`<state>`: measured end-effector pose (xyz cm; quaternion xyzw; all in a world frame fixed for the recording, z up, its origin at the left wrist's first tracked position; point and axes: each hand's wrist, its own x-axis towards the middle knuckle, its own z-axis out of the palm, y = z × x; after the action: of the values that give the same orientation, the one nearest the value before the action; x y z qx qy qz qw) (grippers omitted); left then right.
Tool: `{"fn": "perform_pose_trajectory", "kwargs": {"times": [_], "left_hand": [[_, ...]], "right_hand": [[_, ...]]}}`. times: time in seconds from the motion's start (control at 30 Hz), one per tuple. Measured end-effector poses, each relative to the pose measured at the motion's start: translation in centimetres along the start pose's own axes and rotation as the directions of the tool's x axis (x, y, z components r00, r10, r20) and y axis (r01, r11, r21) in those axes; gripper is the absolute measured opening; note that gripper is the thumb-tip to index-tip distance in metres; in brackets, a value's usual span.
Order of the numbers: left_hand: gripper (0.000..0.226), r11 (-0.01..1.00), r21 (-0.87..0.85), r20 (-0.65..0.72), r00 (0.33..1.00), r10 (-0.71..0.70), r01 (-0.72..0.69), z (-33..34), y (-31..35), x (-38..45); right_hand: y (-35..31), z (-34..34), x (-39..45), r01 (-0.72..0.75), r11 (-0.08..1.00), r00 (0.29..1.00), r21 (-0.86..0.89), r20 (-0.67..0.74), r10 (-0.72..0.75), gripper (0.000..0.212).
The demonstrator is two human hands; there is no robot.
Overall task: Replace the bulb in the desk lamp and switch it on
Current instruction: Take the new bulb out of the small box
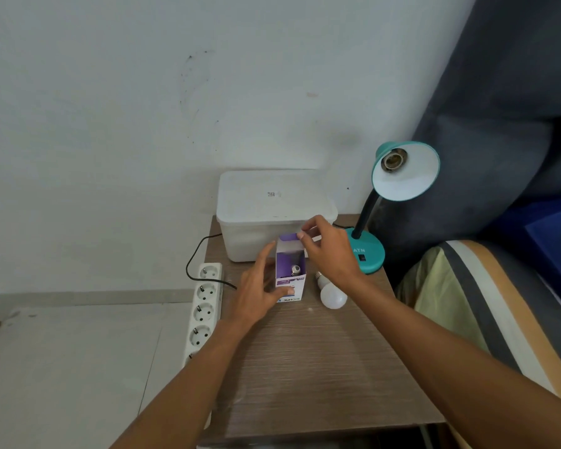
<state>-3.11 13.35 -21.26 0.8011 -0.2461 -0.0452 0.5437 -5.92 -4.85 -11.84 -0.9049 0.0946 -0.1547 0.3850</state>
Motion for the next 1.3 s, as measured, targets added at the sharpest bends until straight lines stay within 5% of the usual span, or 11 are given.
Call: {"fn": "perform_pose_trajectory", "kwargs": {"times": [0.13,0.3,0.5,0.67,0.9,1.3], "left_hand": [[0.106,0.998,0.054,-0.001,1.000,0.031,-0.031,0.0,0.0,0.1],[0.103,0.997,0.061,0.045,0.998,0.032,-0.035,-0.3,0.1,0.3],[0.109,0.999,0.022,0.093,0.995,-0.026,0.024,-0.7,0.1,0.9],[0.112,0.999,0.021,0.094,0.995,-0.043,0.042,-0.7,0.3,0.8],[0.114,0.998,0.002,0.099,0.993,-0.059,0.059,-0.6,0.5,0.8],[0.112,0.997,-0.007,0.116,0.990,-0.075,0.076,-0.7,0.5,0.9]], "right_hand": [[-0.4,0.3,0.6,-0.041,0.999,0.990,-0.023,-0.138,0.037,0.018],[-0.5,0.4,0.9,-0.013,0.989,0.992,-0.145,-0.129,-0.006,0.017],[-0.6,0.0,-0.4,0.285,0.882,0.936,-0.376,0.309,-0.171,0.025],[-0.7,-0.2,0.3,0.238,0.894,0.911,-0.381,0.405,-0.070,0.023],[-1.6,-0.3,1.3,0.364,0.818,0.826,-0.446,0.561,-0.062,0.026],[-0.6,0.6,-1.0,0.420,0.840,0.868,-0.345,0.422,-0.261,0.022]]}}
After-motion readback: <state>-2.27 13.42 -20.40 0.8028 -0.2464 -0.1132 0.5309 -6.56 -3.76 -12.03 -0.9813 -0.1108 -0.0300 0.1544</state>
